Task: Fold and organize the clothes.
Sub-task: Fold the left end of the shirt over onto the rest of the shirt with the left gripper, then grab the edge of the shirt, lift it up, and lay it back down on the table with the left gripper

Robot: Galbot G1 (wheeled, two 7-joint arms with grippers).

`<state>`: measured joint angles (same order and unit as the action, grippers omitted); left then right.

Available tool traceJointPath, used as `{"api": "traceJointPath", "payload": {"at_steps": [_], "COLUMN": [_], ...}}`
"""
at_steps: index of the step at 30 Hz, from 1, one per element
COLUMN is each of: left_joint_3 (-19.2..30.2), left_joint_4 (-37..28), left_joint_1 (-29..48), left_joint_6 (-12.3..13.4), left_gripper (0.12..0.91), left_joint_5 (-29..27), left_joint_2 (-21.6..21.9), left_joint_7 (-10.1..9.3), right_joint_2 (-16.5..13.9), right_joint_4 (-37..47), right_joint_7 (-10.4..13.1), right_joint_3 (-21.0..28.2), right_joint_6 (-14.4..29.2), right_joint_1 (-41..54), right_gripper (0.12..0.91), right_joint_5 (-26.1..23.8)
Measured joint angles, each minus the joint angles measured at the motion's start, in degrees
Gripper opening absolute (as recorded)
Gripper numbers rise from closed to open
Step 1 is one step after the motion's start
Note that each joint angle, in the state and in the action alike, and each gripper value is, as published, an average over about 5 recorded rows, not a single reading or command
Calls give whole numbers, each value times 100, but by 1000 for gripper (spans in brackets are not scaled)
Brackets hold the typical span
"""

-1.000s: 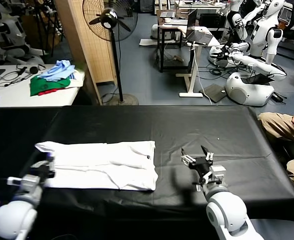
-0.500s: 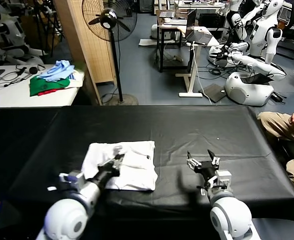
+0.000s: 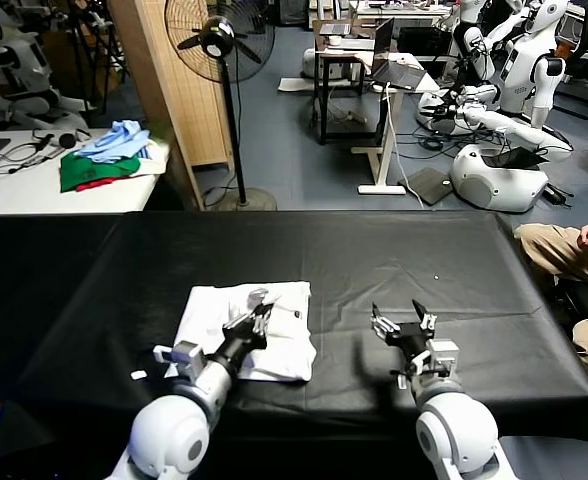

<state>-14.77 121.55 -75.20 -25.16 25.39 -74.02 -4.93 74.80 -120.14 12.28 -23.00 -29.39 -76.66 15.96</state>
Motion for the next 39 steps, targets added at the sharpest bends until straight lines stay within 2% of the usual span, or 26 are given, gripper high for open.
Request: {"api": "traceJointPath", "payload": {"at_steps": [4, 7, 10, 14, 17, 20, 30, 35, 39], "left_joint_3": [79, 145, 222, 304, 264, 103, -858, -1092, -1253], "left_joint_4": [-158, -220, -272, -350, -302, -163, 187, 126, 34], "left_joint_1": [18, 0, 42, 145, 203, 189, -200, -342, -341], "left_joint_6": [58, 49, -17, -74, -62, -45, 28, 80, 89], "left_gripper": [141, 179, 310, 545, 698, 781, 798, 798, 798], "left_joint_5": [-198, -149, 110, 455, 506, 484, 172, -96, -49], "left_joint_2": [-142, -244, -370, -658, -792, -719, 174, 248, 296], "left_joint_7": [43, 82, 65, -50, -28, 40, 70, 86, 89], "right_joint_2": [-47, -88, -129, -200, -260, -320, -179, -188, -213], "right_joint_4": [-6, -8, -9, 4, 50, 125, 547, 659, 678], "right_joint_7": [-79, -164, -304, -575, -756, -872, -819, -919, -816], "right_joint_3": [0, 24, 83, 196, 322, 501, 1513, 1832, 1853], "right_joint_6": [14, 32, 83, 214, 304, 332, -100, -468, -342], "right_joint_1": [-23, -9, 39, 109, 167, 264, 939, 1029, 904], "right_gripper": [798, 798, 798, 798, 798, 798, 798, 798, 798], "right_joint_5": [0, 0, 1, 12, 17, 23, 144, -565, -1414]}}
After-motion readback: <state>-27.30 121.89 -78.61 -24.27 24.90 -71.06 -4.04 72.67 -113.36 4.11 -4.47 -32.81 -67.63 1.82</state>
